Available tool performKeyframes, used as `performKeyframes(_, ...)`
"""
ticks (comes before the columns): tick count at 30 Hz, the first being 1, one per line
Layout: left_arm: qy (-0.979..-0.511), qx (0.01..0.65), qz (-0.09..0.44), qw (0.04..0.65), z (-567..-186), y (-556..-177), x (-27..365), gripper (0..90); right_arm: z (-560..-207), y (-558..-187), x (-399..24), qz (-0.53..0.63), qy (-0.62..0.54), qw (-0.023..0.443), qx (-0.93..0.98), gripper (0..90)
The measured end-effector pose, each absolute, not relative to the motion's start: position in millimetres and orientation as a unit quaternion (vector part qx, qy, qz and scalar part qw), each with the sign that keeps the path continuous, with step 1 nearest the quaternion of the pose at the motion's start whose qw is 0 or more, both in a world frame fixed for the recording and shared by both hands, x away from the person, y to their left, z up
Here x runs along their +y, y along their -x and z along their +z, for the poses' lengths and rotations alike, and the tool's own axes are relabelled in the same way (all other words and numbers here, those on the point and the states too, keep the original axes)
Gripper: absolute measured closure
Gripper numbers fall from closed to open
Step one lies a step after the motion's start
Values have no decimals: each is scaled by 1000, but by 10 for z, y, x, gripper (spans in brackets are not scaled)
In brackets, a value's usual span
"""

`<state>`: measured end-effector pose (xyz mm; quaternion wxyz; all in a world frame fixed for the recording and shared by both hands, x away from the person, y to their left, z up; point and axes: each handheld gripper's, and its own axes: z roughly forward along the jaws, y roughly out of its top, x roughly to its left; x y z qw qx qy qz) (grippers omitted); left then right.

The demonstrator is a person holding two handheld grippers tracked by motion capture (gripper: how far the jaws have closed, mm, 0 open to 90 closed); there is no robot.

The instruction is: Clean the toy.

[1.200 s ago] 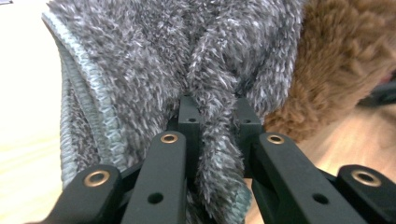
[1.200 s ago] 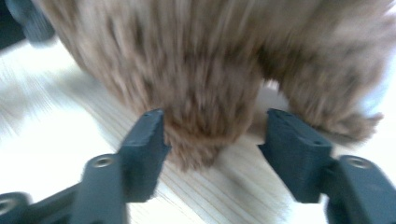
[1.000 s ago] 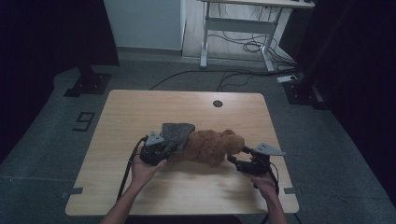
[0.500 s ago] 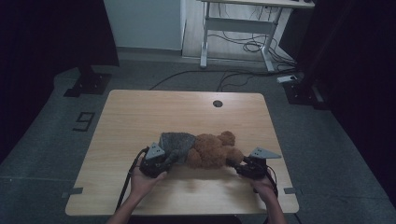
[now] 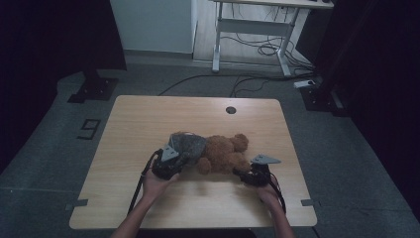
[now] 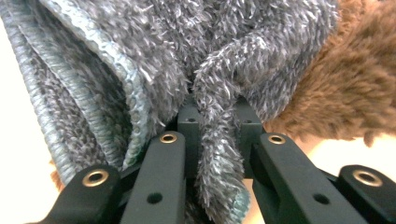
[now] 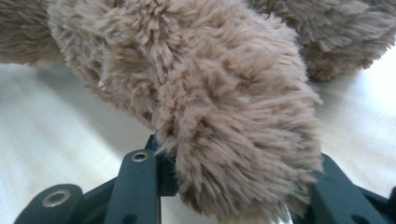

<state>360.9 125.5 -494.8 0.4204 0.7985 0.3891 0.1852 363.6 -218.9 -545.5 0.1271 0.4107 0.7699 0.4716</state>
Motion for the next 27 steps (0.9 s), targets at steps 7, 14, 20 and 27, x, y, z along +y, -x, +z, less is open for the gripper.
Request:
performKeyframes(7, -787, 383, 163, 456, -4606, -3635, 1261, 775, -5459, -3719, -2297, 487, -423, 126, 754, 584)
performKeyframes(14, -793, 340, 155, 480, -4213, -3667, 714, 774, -5466, -3643, -2378, 492, -424, 130, 749, 575)
performKeyframes(20, -837, 310, 117, 436, -4456, -3789, -23, 770, -5447, -3620, -2347, 493, -421, 139, 749, 573)
performKeyframes(27, -834, 310, 121, 440, -4733, -3695, 10, 785, -5475, -3616, -2455, 502, -427, 131, 741, 583)
